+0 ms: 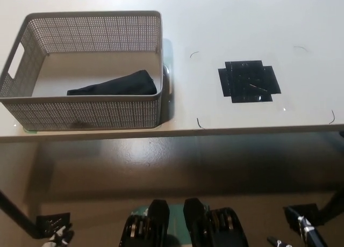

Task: Use the right hand to pick up the pencil case on the right hand side and put it into a grey container on the left side

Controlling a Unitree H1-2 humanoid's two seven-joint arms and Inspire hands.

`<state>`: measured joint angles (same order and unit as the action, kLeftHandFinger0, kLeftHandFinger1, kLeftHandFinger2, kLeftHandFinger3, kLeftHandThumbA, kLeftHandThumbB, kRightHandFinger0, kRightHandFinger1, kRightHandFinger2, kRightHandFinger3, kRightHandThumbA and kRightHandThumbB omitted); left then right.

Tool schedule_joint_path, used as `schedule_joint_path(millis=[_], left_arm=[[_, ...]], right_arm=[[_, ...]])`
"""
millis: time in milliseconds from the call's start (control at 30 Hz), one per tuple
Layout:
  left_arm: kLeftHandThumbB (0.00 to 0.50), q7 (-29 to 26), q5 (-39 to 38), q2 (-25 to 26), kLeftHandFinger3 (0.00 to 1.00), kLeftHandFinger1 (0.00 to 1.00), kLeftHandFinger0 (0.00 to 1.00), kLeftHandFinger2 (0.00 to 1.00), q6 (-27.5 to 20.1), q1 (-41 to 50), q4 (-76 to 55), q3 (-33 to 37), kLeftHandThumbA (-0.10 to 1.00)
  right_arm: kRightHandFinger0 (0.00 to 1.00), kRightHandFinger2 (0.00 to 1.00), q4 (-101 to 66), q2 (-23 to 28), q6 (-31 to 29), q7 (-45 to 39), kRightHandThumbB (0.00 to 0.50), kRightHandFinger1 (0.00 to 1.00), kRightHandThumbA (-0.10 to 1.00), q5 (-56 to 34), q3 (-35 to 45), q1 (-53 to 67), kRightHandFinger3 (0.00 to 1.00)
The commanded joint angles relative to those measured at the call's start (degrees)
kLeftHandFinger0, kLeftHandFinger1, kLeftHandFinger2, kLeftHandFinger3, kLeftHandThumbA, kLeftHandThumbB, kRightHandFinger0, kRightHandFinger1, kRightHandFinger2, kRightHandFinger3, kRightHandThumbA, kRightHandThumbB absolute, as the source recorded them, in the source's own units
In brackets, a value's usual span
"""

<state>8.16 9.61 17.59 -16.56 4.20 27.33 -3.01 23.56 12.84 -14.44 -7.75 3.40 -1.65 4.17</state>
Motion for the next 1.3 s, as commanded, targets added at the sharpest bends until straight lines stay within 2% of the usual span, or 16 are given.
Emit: schedule_joint_path(millis=[0, 33, 133, 167, 267, 300, 400, 567, 700, 867, 933, 967, 1000, 1067, 1100, 1267], left_arm=[[0.302, -3.0, -8.31, -1.37, 1.0, 1.0, 1.0, 1.0, -10.37, -2.0, 2.26, -4.61, 1.0], [0.307, -2.72, -8.69, -1.5, 1.0, 1.0, 1.0, 1.0, -10.37, -2.03, 2.34, -5.08, 1.0], [0.316, -1.82, -9.86, -1.49, 1.0, 1.0, 1.0, 1.0, -10.37, -2.46, 3.12, -6.13, 1.0], [0.332, -1.64, -9.99, -1.62, 1.0, 1.0, 1.0, 1.0, -10.37, -2.8, 3.73, -6.37, 1.0], [0.334, -1.27, -9.91, -1.91, 1.0, 1.0, 1.0, 1.0, -10.37, -3.44, 4.06, -6.68, 1.0], [0.341, -1.24, -9.61, -1.9, 1.0, 1.0, 1.0, 1.0, -10.37, -3.71, 4.35, -6.54, 1.0], [0.329, -0.68, -10.03, -1.86, 1.0, 1.0, 1.0, 1.0, -10.37, -5.38, 4.83, -6.48, 1.0], [0.322, -1.37, -8.79, -1.2, 1.0, 1.0, 1.0, 1.0, -10.36, -8.6, 4.92, -6.05, 1.0], [0.306, -1.2, -8.95, -0.85, 1.0, 1.0, 1.0, 1.0, -10.16, -9.88, 4.05, -6.11, 1.0], [0.298, -1.76, -7.19, -0.2, 1.0, 1.0, 1.0, 1.0, -9.86, -12.74, 4.29, -5.45, 1.0], [0.269, -1.52, -7.8, -0.18, 1.0, 1.0, 1.0, 1.0, -9.31, -13.92, 4.02, -5.55, 1.0], [0.283, -1.39, -8.06, -0.22, 1.0, 1.0, 1.0, 1.0, -8.9, -14.2, 3.78, -5.61, 1.0], [0.273, -1.19, -8.36, -0.19, 1.0, 1.0, 1.0, 1.0, -8.65, -14.52, 3.62, -5.66, 1.0], [0.269, -1.44, -8.07, -0.26, 1.0, 1.0, 1.0, 1.0, -8.45, -14.54, 3.35, -5.61, 1.0], [0.256, -1.61, -7.69, -0.18, 1.0, 1.0, 1.0, 1.0, -8.11, -14.57, 2.88, -5.55, 1.0], [0.255, -1.75, -7.04, 0.32, 1.0, 1.0, 1.0, 1.0, -8.21, -14.12, 2.16, -5.6, 1.0]], right_arm=[[1.0, 1.0, 12.18, 0.77, -12.49, -2.38, 0.414, 1.0, 1.0, -5.41, 2.44, -4.28, 1.0], [1.0, 1.0, 14.02, 0.5, -12.49, -3.35, 0.415, 1.0, 1.0, -6.64, 2.92, -4.83, 1.0], [1.0, 1.0, 17.59, 0.13, -12.49, -4.13, 0.462, 1.0, 1.0, -7.1, 3.34, -6.83, 1.0], [1.0, 1.0, 18.37, -0.23, -12.49, -4.24, 0.495, 1.0, 1.0, -7.71, 3.87, -7.52, 1.0], [1.0, 1.0, 19.04, -0.58, -12.49, -4.91, 0.5, 1.0, 1.0, -8.68, 4.66, -8.57, 1.0], [1.0, 1.0, 19.5, -0.8, -12.49, -5.39, 0.463, 1.0, 1.0, -9.08, 4.92, -8.92, 1.0], [1.0, 1.0, 20.74, -1.09, -12.49, -6.3, 0.433, 1.0, 1.0, -9.58, 5.55, -11.01, 1.0], [1.0, 1.0, 22.05, -1.46, -12.49, -6.72, 0.472, 1.0, 1.0, -10.43, 6.37, -14.19, 1.0], [1.0, 1.0, 22.1, -1.63, -12.49, -6.13, 0.409, 1.0, 1.0, -10.08, 6.63, -15.44, 1.0], [1.0, 1.0, 23.06, -1.38, -12.49, -7.06, 0.386, 1.0, 1.0, -11.7, 7.49, -17.69, 1.0], [1.0, 1.0, 22.46, -1.24, -12.49, -7.19, 0.339, 1.0, 1.0, -12.15, 7.62, -18.51, 1.0], [1.0, 1.0, 22.13, -1.2, -12.2, -7.21, 0.328, 1.0, 1.0, -12.41, 7.7, -18.7, 1.0], [1.0, 1.0, 22.17, -1.17, -12.29, -7.09, 0.318, 1.0, 1.0, -12.34, 7.73, -19.08, 1.0], [1.0, 1.0, 21.91, -1.0, -12.49, -6.99, 0.338, 1.0, 1.0, -11.99, 7.66, -19.14, 1.0], [1.0, 1.0, 22.54, -1.08, -12.49, -7.15, 0.37, 1.0, 1.0, -12.31, 7.88, -19.68, 1.0], [1.0, 1.0, 23.1, -1.48, -12.49, -7.1, 0.388, 1.0, 1.0, -12.28, 7.83, -19.93, 1.0]])
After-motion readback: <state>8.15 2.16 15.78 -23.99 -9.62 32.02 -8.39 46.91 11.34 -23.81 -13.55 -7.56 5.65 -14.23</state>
